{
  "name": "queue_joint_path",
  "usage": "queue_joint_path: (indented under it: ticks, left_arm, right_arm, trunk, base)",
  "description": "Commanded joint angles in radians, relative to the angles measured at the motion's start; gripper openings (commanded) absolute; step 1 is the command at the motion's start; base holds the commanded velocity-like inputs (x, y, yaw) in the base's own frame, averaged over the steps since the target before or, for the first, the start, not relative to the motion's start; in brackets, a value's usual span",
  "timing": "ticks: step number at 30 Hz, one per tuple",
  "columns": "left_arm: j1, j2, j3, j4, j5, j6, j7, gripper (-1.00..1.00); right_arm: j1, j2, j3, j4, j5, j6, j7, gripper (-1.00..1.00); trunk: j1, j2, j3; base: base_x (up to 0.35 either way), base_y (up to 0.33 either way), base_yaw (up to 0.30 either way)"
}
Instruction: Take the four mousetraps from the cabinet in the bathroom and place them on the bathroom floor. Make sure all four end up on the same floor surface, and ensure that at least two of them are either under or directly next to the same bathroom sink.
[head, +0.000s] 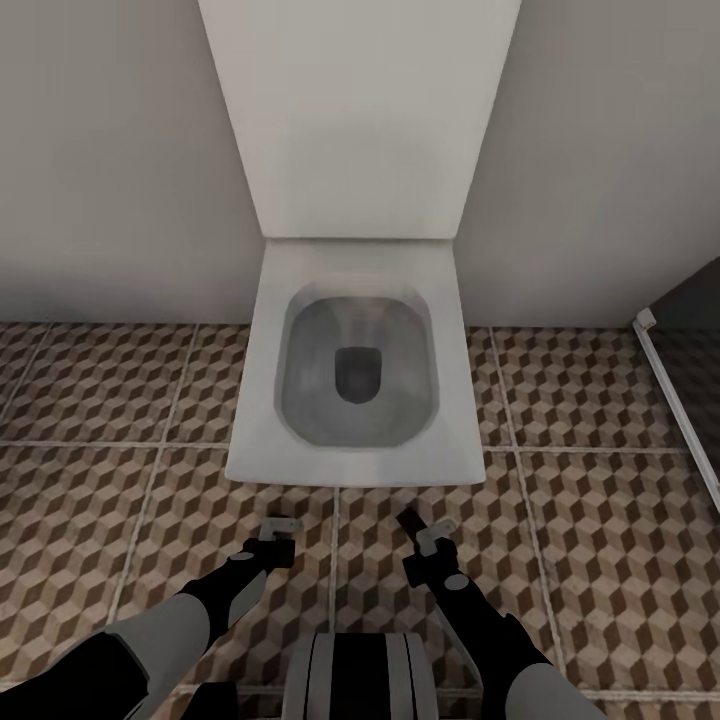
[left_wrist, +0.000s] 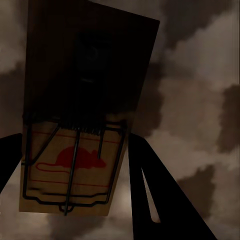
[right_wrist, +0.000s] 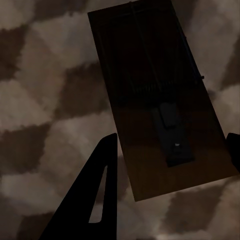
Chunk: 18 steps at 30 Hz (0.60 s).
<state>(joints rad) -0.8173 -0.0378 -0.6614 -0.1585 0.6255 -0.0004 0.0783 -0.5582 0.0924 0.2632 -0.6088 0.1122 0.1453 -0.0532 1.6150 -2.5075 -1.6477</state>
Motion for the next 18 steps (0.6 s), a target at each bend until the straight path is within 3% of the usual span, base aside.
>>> queue_joint_path:
  ticks: [1,2,18]
  left_arm:
    - [0.0,0.0,-0.009,-0.001,0.005,0.0,0.009,-1.0]
    - [0.0,0.0,-0.009,-0.001,0.005,0.0,0.009,-1.0]
    - [0.0,0.0,-0.009,-0.001,0.005,0.0,0.008,-1.0]
  right_arm:
    - [0.0,0.0,0.004,-0.002,0.009,0.008,-0.005,-1.0]
    - [0.0,0.0,0.004,-0.002,0.009,0.008,-0.005,1.0]
    - [0.0,0.0,0.004,-0.002,0.009,0.008,-0.005,1.0]
  trunk:
    - [0.0,0.0,0.0]
    - [0.0,0.0,0.0]
    - [0.0,0.0,0.0]
  base:
    - [0.0,0.0,0.0]
    - [0.0,0.0,0.0]
    - [0.0,0.0,0.0]
